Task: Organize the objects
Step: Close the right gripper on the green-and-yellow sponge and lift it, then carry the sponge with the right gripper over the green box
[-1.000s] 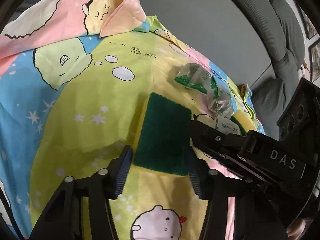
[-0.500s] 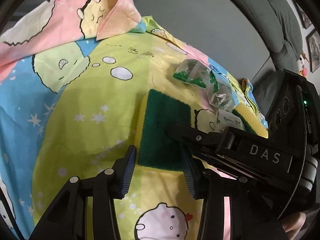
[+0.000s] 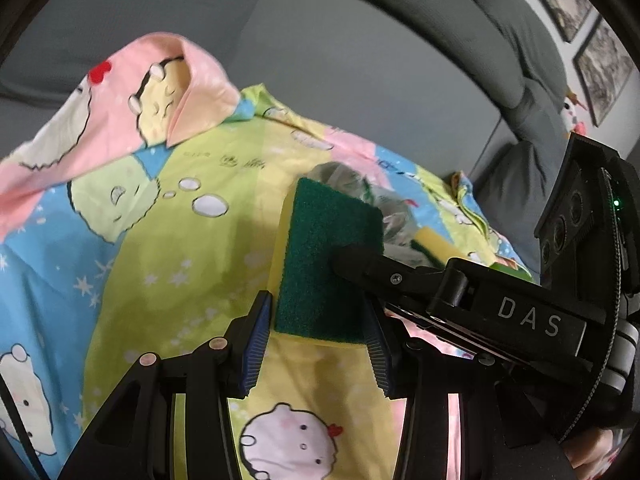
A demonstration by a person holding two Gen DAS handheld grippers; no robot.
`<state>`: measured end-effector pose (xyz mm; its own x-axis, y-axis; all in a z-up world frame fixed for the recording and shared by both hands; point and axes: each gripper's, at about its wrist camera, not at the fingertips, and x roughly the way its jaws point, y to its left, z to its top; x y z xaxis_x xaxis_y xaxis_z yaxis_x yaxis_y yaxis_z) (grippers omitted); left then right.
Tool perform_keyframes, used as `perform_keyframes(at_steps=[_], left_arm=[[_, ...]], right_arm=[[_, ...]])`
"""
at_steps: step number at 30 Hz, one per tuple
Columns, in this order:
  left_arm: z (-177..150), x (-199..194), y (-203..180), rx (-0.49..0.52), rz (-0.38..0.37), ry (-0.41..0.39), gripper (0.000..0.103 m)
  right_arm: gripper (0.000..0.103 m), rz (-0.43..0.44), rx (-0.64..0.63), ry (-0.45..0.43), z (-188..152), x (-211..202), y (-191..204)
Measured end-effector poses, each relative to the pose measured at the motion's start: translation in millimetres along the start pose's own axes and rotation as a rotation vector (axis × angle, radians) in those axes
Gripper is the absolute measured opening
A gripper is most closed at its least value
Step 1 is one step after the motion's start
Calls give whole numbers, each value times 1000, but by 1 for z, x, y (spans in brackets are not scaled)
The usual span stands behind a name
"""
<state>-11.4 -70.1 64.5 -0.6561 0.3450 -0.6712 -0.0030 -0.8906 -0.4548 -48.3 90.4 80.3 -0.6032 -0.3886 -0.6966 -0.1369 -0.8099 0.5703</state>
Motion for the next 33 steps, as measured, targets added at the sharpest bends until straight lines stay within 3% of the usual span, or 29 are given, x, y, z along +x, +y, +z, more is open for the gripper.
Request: perform_keyframes(at_steps=[19,33], left_arm=[[-3,-22,-58,153,-69,-78,45],[-11,-53,-99,234,-122,-188,45]], right_arm=[[36,-31,-48,-184,-12,-79,0],[36,-32,-136,-305,-19,-134,7]])
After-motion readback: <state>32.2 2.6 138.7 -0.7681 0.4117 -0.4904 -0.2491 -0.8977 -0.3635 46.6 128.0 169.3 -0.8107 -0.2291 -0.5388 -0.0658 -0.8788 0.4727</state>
